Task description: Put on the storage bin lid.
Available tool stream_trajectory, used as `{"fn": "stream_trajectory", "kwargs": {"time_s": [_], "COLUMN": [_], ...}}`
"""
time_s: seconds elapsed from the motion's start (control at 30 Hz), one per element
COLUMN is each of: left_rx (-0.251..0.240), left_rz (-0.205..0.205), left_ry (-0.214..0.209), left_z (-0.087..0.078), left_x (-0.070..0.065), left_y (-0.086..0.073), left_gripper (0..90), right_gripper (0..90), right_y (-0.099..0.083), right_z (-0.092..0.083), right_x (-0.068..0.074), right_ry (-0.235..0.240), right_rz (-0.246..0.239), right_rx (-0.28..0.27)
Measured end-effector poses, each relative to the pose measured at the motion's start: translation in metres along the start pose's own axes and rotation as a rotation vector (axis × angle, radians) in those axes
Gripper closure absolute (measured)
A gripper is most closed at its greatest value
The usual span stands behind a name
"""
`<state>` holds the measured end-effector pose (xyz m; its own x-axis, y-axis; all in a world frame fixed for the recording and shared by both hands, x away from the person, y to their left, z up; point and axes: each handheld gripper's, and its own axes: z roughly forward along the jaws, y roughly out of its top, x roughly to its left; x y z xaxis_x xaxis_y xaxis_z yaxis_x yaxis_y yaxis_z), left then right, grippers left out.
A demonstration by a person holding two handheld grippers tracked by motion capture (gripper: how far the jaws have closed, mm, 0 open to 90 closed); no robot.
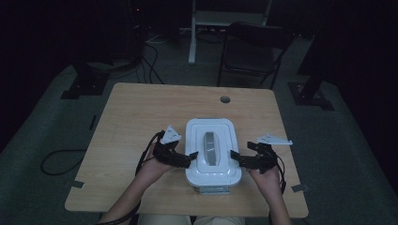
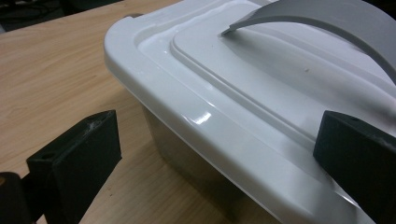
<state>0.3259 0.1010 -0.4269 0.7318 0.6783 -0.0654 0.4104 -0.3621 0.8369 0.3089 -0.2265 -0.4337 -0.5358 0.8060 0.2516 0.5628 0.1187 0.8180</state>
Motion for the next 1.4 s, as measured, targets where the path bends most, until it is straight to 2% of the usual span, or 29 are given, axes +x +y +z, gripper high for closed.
{"fn": "stream_trajectory", "kwargs": {"time_s": [0.13,0.2,0.27,0.33,0.4,0.5,0.57,0.67,0.8,0.97,1.03,1.1,1.2,1.4], "left_rx": [-0.003,-0.008,-0.012,-0.020,-0.025,-0.027,-0.041,-0.063,-0.085,-0.083,-0.101,-0.100,-0.095,-0.102], "left_rz": [0.026,0.041,0.033,0.055,0.070,0.100,0.105,0.099,0.104,0.088,0.087,0.096,0.088,0.078], "left_ry": [0.036,0.052,0.050,0.049,0.043,0.044,0.045,0.030,0.050,0.066,0.067,0.067,0.067,0.076], "left_z": [-0.002,-0.003,-0.005,-0.007,-0.009,-0.010,-0.011,-0.016,-0.022,-0.026,-0.028,-0.029,-0.030,-0.034], "left_x": [-0.005,-0.007,-0.007,-0.010,-0.009,-0.009,-0.009,-0.008,-0.004,0.006,0.008,0.009,0.011,0.017], "left_y": [0.002,0.003,0.004,0.006,0.009,0.011,0.012,0.015,0.015,0.011,0.009,0.008,0.006,0.001], "left_gripper": [1.5,1.4,1.5,1.4,1.4,1.3,1.3,1.3,1.3,1.3,1.3,1.3,1.3,1.3], "right_gripper": [11.3,11.2,11.2,11.2,11.1,11.1,11.1,11.1,11.1,11.1,11.1,11.1,11.1,11.1], "right_y": [-0.001,0.001,0.002,0.004,0.006,0.009,0.010,0.014,0.017,0.012,0.009,0.007,0.004,0.000], "right_z": [-0.001,-0.001,-0.001,0.000,-0.001,-0.002,-0.006,-0.016,-0.025,-0.025,-0.023,-0.021,-0.019,-0.019], "right_x": [0.000,0.005,0.006,0.007,0.010,0.011,0.011,0.011,0.004,-0.009,-0.013,-0.016,-0.019,-0.023], "right_ry": [-0.010,-0.035,-0.030,-0.012,-0.018,-0.016,-0.021,-0.027,-0.070,-0.130,-0.140,-0.151,-0.165,-0.183], "right_rz": [0.009,-0.014,-0.014,-0.008,-0.024,-0.016,-0.018,-0.008,-0.009,-0.019,-0.019,-0.022,-0.026,-0.017], "right_rx": [-0.007,-0.005,0.005,0.016,0.013,0.016,-0.003,-0.065,-0.111,-0.108,-0.105,-0.098,-0.083,-0.088]}}
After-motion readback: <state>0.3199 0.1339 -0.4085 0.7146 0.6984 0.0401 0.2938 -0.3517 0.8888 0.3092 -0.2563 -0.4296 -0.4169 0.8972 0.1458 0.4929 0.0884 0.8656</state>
